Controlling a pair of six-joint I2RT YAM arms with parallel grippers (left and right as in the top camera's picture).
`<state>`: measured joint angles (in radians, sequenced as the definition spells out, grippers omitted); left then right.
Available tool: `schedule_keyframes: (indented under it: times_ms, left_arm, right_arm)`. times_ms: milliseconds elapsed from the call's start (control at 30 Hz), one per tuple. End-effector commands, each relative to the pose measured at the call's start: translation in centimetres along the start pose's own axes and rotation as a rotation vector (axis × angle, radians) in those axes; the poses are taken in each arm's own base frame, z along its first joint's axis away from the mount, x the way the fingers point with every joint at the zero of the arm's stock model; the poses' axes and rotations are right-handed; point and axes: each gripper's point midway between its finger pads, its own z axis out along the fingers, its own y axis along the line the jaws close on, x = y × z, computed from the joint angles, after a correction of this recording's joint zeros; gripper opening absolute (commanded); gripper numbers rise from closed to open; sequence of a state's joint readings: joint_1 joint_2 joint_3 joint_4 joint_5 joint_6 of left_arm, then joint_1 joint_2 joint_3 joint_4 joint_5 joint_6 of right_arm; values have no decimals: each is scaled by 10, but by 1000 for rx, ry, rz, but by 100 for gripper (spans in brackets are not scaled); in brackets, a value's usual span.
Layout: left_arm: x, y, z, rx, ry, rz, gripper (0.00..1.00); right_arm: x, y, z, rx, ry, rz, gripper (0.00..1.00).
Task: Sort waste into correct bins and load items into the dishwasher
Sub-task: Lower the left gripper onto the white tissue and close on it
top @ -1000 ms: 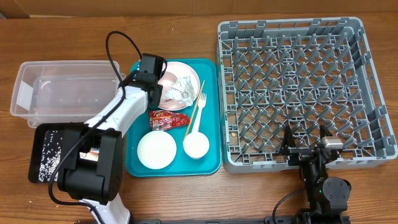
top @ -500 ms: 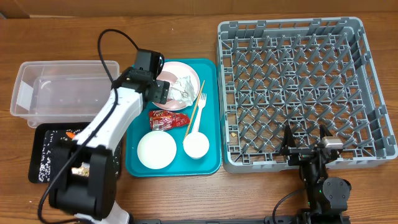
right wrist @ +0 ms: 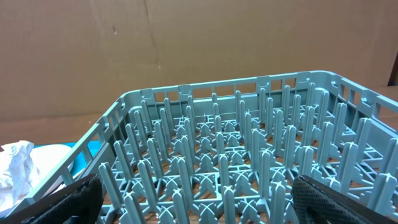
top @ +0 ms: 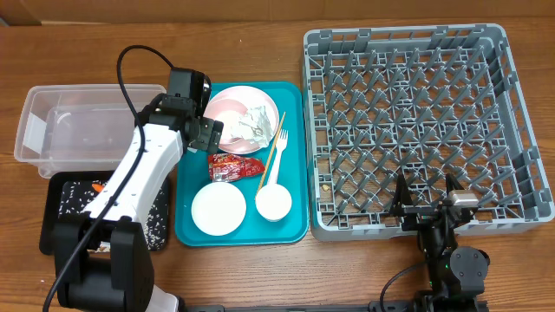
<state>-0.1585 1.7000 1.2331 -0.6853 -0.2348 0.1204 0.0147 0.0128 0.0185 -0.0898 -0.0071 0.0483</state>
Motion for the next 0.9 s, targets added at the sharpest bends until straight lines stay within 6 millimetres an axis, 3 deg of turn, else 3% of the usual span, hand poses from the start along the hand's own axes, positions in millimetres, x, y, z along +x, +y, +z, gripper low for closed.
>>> schedule_keyframes:
  times_ms: [0,233,367,633,867]
  left_arm:
    - [-10,2,-11,25,-40,56,99]
    - [-12,-7,-11,74,-52,119,86]
    - [-14,-6,-11,71,-59,117,67]
    - [-10,-4,-10,57,-42,120,59]
    - [-5,-5,-9,60,-29,128,43]
  right_arm:
    - [1,-1,0,6,-6,-3,100]
    - [2,-1,0,6,-5,-3,100]
    - [1,-1,0,6,-6,-3,100]
    - [1,-1,0,6,-6,-3,100]
    - [1,-1,0,6,-6,-3,100]
